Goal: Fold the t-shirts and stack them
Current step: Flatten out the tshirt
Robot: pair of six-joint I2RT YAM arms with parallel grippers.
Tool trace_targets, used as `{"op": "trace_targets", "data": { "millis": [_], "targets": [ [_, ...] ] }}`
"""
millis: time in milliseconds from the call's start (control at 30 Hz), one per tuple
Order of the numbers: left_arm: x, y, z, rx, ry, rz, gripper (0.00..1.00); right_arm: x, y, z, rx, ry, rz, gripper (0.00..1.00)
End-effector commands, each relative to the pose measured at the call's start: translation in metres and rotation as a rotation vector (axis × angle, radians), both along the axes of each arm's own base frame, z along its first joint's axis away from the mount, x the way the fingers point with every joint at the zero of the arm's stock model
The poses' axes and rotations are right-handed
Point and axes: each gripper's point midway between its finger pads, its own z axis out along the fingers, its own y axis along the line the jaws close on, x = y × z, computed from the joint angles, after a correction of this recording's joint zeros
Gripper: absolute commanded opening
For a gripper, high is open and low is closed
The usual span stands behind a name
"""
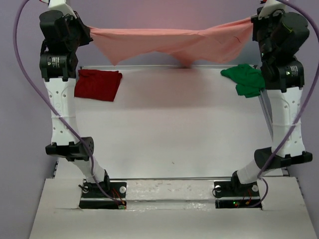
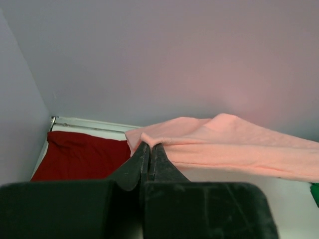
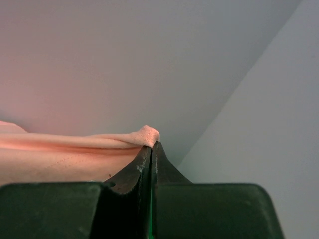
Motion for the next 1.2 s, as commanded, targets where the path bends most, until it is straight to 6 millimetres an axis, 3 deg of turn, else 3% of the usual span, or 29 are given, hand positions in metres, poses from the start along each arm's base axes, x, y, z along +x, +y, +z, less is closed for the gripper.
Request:
{"op": "trace_targets", "data": {
  "millis": [0, 33, 100, 133, 167, 200, 300, 400, 500, 533, 600, 767, 800, 867, 900, 933, 967, 1000, 1033, 1067, 1100, 1167],
  "targets": [
    [-0.077, -0.019, 0.068, 0.009, -0.209, -0.028, 0.00, -0.077, -0.005, 0.065, 0.058, -0.205, -0.003, 0.00],
    [-0.105, -0.019, 0.085, 0.015, -0.263, -0.013, 0.00, -0.096, 0.007, 0.074, 0.050, -0.227, 0.028, 0.00],
    [-0.136, -0.025, 0.087, 0.007, -0.286, -0.008, 0.00, -0.127, 0.019, 0.082, 0.068, -0.253, 0.051, 0.00],
    [-0.147, -0.027, 0.088, 0.004, -0.293, -0.007, 0.00, -0.138, 0.009, 0.085, 0.067, -0.265, 0.016, 0.00],
    [-0.153, -0.028, 0.081, 0.009, -0.281, -0.005, 0.00, -0.150, 0.012, 0.087, 0.072, -0.267, 0.017, 0.00],
    [-0.176, -0.026, 0.090, 0.001, -0.316, -0.002, 0.00, -0.156, 0.012, 0.086, 0.072, -0.266, 0.015, 0.00],
    [-0.211, -0.025, 0.093, -0.009, -0.331, -0.012, 0.00, -0.193, 0.003, 0.101, 0.108, -0.326, 0.020, 0.00],
    [-0.236, -0.019, 0.103, -0.015, -0.360, -0.006, 0.00, -0.207, 0.001, 0.104, 0.106, -0.313, -0.011, 0.00],
    [-0.247, -0.015, 0.105, -0.019, -0.364, 0.006, 0.00, -0.213, -0.005, 0.109, 0.063, -0.311, -0.110, 0.00],
    [-0.247, -0.014, 0.104, -0.019, -0.358, 0.011, 0.00, -0.214, 0.001, 0.116, 0.054, -0.333, -0.118, 0.00],
    [-0.243, -0.013, 0.100, -0.014, -0.344, 0.018, 0.00, -0.213, 0.008, 0.117, 0.051, -0.327, -0.113, 0.00],
    [-0.202, -0.021, 0.080, -0.001, -0.258, 0.032, 0.00, -0.193, 0.045, 0.119, 0.018, -0.332, -0.065, 0.00],
    [-0.179, -0.025, 0.068, 0.010, -0.211, 0.038, 0.00, -0.189, 0.052, 0.121, 0.015, -0.341, -0.050, 0.00],
    [-0.154, -0.027, 0.052, 0.012, -0.161, 0.065, 0.00, -0.167, 0.075, 0.111, -0.043, -0.309, -0.046, 0.00],
    [-0.127, -0.033, 0.022, 0.016, -0.083, 0.069, 0.00, -0.153, 0.076, 0.105, -0.031, -0.306, -0.054, 0.00],
    [-0.113, -0.037, 0.015, 0.005, -0.082, 0.063, 0.00, -0.128, 0.094, 0.079, -0.026, -0.222, -0.007, 0.00],
    [-0.102, -0.043, 0.001, -0.001, -0.062, 0.051, 0.00, -0.113, 0.097, 0.066, -0.016, -0.188, 0.010, 0.00],
    [-0.082, -0.050, -0.035, -0.009, 0.014, 0.044, 0.00, -0.092, 0.087, 0.054, -0.026, -0.165, 0.012, 0.00],
    [-0.070, -0.055, -0.042, -0.024, 0.004, 0.034, 0.00, -0.066, 0.093, 0.015, -0.057, -0.056, 0.027, 0.00],
    [-0.059, -0.056, -0.059, -0.024, 0.032, 0.038, 0.00, -0.053, 0.093, -0.004, -0.011, -0.020, 0.034, 0.00],
    [-0.041, -0.059, -0.093, -0.014, 0.094, 0.046, 0.00, -0.038, 0.081, -0.020, -0.015, 0.012, 0.012, 0.00],
    [-0.028, -0.058, -0.125, -0.004, 0.158, 0.059, 0.00, -0.014, 0.080, -0.064, -0.005, 0.102, 0.019, 0.00]
  ]
}}
